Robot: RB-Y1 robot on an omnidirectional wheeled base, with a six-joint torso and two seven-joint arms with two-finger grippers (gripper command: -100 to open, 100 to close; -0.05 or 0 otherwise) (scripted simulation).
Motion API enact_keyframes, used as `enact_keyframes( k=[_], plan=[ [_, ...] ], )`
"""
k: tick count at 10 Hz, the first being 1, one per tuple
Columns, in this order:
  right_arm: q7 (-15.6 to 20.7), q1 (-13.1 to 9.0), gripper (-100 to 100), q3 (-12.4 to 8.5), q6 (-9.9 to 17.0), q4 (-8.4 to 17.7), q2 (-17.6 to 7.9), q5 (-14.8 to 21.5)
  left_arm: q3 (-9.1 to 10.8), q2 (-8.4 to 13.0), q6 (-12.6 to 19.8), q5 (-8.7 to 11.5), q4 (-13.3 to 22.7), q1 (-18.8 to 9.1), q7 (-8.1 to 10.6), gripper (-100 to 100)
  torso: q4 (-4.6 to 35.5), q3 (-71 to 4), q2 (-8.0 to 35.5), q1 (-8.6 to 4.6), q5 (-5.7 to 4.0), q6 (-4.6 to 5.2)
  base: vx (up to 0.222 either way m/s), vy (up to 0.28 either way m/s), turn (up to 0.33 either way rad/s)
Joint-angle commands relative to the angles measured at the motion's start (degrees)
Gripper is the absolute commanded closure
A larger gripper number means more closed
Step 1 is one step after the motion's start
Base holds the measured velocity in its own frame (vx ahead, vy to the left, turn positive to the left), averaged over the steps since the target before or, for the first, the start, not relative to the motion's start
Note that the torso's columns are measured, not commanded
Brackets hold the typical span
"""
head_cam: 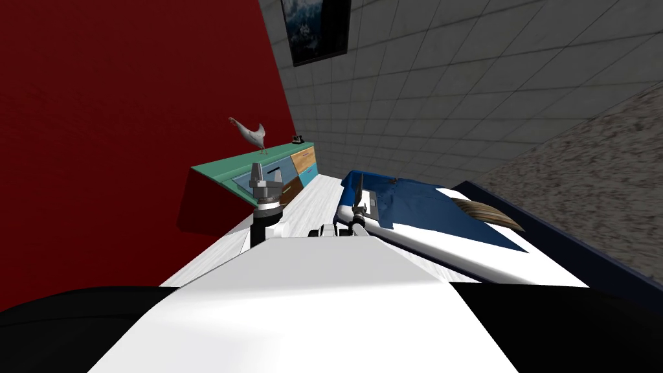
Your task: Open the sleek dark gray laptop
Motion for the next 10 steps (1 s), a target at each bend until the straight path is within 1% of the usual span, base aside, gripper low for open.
enact_keyframes(
  k=[1, 3, 5, 6, 7, 8, 9, 10],
  plan=[
    [-0.1, -0.8, -100, 0.7, 3.0, 2.3, -0.5, 3.6, 0.00, 0.0, 0.0, 0.0, 0.0, 0.0, 0.00, 0, 0.0, 0.0, 0.0, 0.05, 0.01, 0.00, 0.030, 0.023, 0.011],
    [-0.1, -1.4, -100, 1.6, 6.2, 4.6, -1.3, 7.2, 0.00, 0.0, 0.0, 0.0, 0.0, 0.0, 0.00, 0, 0.0, 0.0, 0.0, -0.02, 0.00, 0.00, 0.033, 0.017, 0.027],
    [-0.1, -1.9, -100, 2.2, 8.4, 6.2, -2.0, 9.8, 0.00, 0.0, 0.0, 0.0, 0.0, 0.0, 0.00, 0, 0.0, 0.0, 0.0, 0.02, 0.01, 0.01, 0.013, 0.018, -0.003],
    [-0.1, -2.1, -100, 2.4, 9.1, 6.8, -2.3, 10.6, 0.00, 0.0, 0.0, 0.0, 0.0, 0.0, 0.00, 0, 0.0, 0.0, 0.1, 0.03, 0.01, 0.00, 0.006, 0.014, 0.001],
    [0.0, -1.8, -100, 2.2, 8.5, 6.2, -2.1, 9.9, 0.00, 0.0, 0.0, 0.0, 0.0, 0.0, 0.00, 0, 0.0, 0.0, 0.0, 0.02, 0.01, 0.00, 0.000, 0.000, 0.000],
    [0.0, -1.9, -100, 2.2, 8.7, 6.3, -2.2, 10.1, 0.00, 0.0, 0.0, 0.0, 0.0, 0.0, 0.00, 0, 0.0, 0.0, 0.0, 0.00, 0.00, 0.00, 0.000, 0.000, 0.000],
    [0.0, -1.9, 100, 2.2, 8.7, 6.3, -2.2, 10.1, 0.00, 0.0, 0.0, 0.0, 0.0, 0.0, 0.00, 0, 0.0, 0.0, 0.0, 0.00, 0.00, 0.00, 0.000, 0.000, 0.000],
    [-2.3, -2.0, 100, 2.4, 8.9, 6.7, -1.9, 10.1, 0.00, 0.0, 0.0, 0.0, 0.0, 0.0, 0.00, 0, 0.0, 0.0, 0.0, 0.01, 0.00, 0.00, -0.015, -0.027, 0.041]
  ],
)
